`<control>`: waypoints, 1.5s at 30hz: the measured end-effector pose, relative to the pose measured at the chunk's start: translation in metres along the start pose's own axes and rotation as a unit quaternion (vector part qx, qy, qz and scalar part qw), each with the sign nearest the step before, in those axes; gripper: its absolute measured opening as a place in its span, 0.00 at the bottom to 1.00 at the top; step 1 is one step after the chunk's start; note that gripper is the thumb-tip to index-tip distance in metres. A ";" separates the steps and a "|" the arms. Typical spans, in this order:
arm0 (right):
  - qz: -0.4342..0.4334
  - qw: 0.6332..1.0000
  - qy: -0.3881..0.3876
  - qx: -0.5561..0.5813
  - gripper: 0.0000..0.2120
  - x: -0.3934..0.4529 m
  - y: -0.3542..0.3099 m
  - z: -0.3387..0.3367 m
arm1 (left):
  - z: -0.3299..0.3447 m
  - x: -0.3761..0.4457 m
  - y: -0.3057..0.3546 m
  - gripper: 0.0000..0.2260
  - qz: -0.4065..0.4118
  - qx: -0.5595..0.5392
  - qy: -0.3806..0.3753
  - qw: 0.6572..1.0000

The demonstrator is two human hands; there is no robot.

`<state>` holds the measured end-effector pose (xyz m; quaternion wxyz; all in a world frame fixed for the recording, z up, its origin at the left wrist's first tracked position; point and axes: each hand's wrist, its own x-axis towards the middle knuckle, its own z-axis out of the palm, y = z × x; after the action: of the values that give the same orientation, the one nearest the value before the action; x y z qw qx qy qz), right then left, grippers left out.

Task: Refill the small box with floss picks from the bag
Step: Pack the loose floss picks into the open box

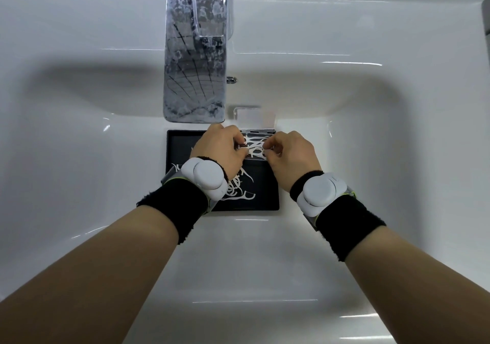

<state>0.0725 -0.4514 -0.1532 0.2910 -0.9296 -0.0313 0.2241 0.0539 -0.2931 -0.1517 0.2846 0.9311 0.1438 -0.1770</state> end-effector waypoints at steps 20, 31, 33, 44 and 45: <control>-0.055 0.995 -0.076 -0.024 0.13 -0.048 -0.034 0.002 | -0.049 -0.058 -0.050 0.09 -0.023 -0.030 0.004 0.999; -0.088 0.976 -0.147 -0.136 0.28 -0.058 -0.050 0.037 | -0.046 -0.074 -0.087 0.26 0.040 0.114 -0.085 0.989; -0.098 0.972 -0.149 -0.152 0.27 -0.057 -0.054 0.043 | -0.045 -0.073 -0.087 0.29 0.060 0.145 -0.083 0.984; -0.102 0.972 -0.102 -0.185 0.13 -0.059 -0.059 0.060 | -0.035 -0.068 -0.090 0.20 0.101 0.132 -0.098 0.981; -0.101 0.973 -0.100 -0.183 0.13 -0.060 -0.058 0.061 | -0.034 -0.068 -0.090 0.19 0.103 0.129 -0.095 0.982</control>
<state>-0.0038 -0.3821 -0.1413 0.1323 -0.9322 -0.1942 0.2754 -0.0319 -0.2127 -0.1401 0.1913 0.9489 -0.0049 -0.2509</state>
